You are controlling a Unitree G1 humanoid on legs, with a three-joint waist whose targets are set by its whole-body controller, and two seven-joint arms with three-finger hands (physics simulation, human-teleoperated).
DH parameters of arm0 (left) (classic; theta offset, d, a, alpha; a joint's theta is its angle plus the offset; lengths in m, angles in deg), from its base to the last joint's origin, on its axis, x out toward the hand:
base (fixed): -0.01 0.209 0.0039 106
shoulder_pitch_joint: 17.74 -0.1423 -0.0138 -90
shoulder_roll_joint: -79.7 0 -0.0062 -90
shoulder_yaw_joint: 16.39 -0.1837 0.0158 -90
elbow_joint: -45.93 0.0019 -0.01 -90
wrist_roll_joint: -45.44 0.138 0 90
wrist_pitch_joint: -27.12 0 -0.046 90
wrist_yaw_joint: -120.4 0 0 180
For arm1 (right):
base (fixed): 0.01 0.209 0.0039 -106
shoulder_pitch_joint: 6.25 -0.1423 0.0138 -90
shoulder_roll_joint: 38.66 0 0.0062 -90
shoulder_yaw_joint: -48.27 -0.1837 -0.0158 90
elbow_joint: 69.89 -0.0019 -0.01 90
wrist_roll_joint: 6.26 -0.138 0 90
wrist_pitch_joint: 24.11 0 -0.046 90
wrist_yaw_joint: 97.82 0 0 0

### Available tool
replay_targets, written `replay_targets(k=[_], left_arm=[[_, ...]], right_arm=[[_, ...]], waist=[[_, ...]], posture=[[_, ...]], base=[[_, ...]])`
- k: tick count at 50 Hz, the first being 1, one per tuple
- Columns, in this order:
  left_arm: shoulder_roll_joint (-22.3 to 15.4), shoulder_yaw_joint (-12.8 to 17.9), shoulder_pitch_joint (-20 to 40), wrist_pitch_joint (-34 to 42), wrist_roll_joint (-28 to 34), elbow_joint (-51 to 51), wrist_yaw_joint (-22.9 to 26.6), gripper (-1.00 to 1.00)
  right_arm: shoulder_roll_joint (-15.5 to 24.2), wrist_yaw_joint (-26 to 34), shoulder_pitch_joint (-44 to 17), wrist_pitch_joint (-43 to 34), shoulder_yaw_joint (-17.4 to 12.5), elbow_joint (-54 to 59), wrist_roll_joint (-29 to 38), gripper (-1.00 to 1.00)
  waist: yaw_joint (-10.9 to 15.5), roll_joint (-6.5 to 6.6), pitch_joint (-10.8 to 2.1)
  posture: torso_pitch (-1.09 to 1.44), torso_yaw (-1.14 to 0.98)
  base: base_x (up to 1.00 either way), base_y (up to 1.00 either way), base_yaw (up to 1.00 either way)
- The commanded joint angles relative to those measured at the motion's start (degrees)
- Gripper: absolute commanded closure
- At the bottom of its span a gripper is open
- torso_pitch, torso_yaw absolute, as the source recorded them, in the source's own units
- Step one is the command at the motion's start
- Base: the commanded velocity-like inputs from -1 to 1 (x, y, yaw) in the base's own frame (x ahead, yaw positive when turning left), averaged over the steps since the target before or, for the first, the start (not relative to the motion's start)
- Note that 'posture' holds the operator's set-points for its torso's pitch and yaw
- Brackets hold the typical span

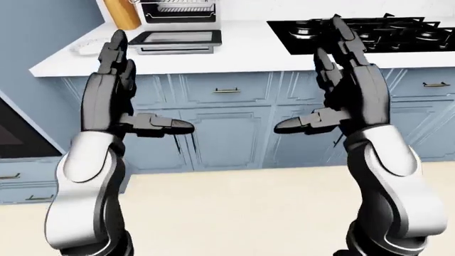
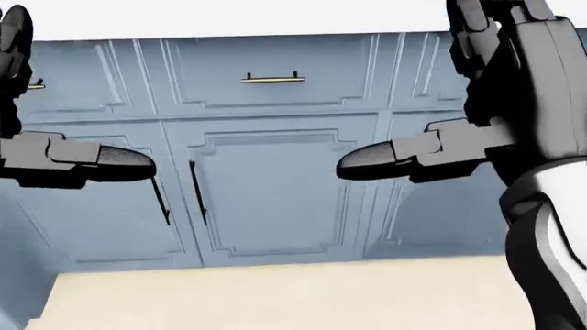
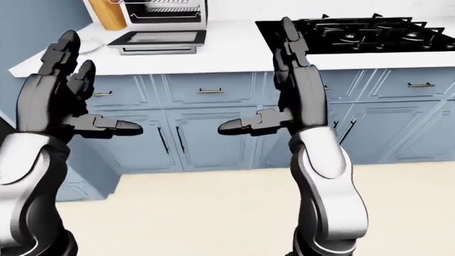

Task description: Pick the bread from the top rack and place it on the plate on the counter.

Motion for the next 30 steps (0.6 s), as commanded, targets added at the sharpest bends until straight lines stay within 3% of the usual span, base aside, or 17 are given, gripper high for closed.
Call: replay_targets(k=[1, 5, 11, 15, 16, 19, 25, 26, 28, 30], left_arm=[[-0.99, 0.32, 1.66, 0.55, -0.58, -1.68, -0.29, -1.00], [-3.63, 1.73, 5.54, 5.17, -1.79, -3.71, 0.13, -1.00], [-5.19, 0.73, 8.07, 8.33, -2.19, -5.17, 0.44, -1.00], [-5.96, 1.18, 8.78, 8.66, -2.00, -4.79, 0.87, -1.00], [-6.30, 1.17, 9.14, 9.21, -2.03, -5.09, 1.12, -1.00], [-6.95, 1.34, 10.14, 10.00, -2.03, -5.21, 1.40, -1.00], [-7.43, 1.88, 10.25, 10.29, -1.77, -5.77, 1.63, -1.00], [-7.65, 1.76, 10.55, 10.41, -1.75, -5.71, 1.73, -1.00], [-7.84, 1.81, 10.68, 10.64, -1.72, -5.85, 1.94, -1.00], [-8.09, 2.03, 10.72, 10.72, -1.63, -5.90, 2.11, -1.00]], right_arm=[[0.84, -0.61, -3.63, -1.69, -0.33, -1.60, -1.84, -1.00], [2.34, -1.73, -7.34, -4.48, -0.97, -1.65, -3.92, -1.00], [4.41, -3.95, -12.02, -8.83, -3.33, -3.10, -7.86, -1.00], [5.22, -5.35, -11.10, -8.11, -3.19, -3.68, -9.63, -1.00], [5.34, -5.67, -11.10, -8.18, -3.36, -3.72, -10.00, -1.00], [5.86, -6.66, -11.69, -8.00, -3.49, -3.70, -11.34, -1.00], [6.87, -8.09, -12.91, -7.70, -3.85, -2.98, -13.48, -1.00], [6.94, -8.30, -12.96, -7.39, -3.71, -2.96, -13.70, -1.00], [6.85, -8.71, -12.84, -7.34, -3.64, -3.18, -14.20, -1.00], [6.90, -9.06, -12.69, -7.27, -3.92, -3.27, -14.82, -1.00]], waist=[[0.07, 0.05, -0.97], [0.06, 0.16, -0.76], [0.20, 0.07, -0.24], [0.35, 0.02, 0.01], [0.20, 0.36, -1.29], [-0.09, 0.38, 0.06], [-0.76, 3.21, 0.63], [-0.68, 2.86, 0.37], [-0.89, 3.08, 1.25], [-0.81, 2.09, 0.97]], posture=[[0.00, 0.00], [0.00, 0.00], [0.00, 0.00], [0.00, 0.00], [0.00, 0.00], [0.00, 0.00], [0.00, 0.00], [0.00, 0.00], [0.00, 0.00], [0.00, 0.00]], base=[[0.02, 0.02, 0.00], [0.02, 0.03, 0.00], [0.02, 0.02, 0.00], [0.02, 0.04, 0.00], [0.06, 0.07, 0.00], [0.16, 0.16, 0.00], [0.21, 0.17, 0.00], [0.32, 0.16, 0.00], [0.38, 0.19, 0.00], [0.38, 0.22, 0.00]])
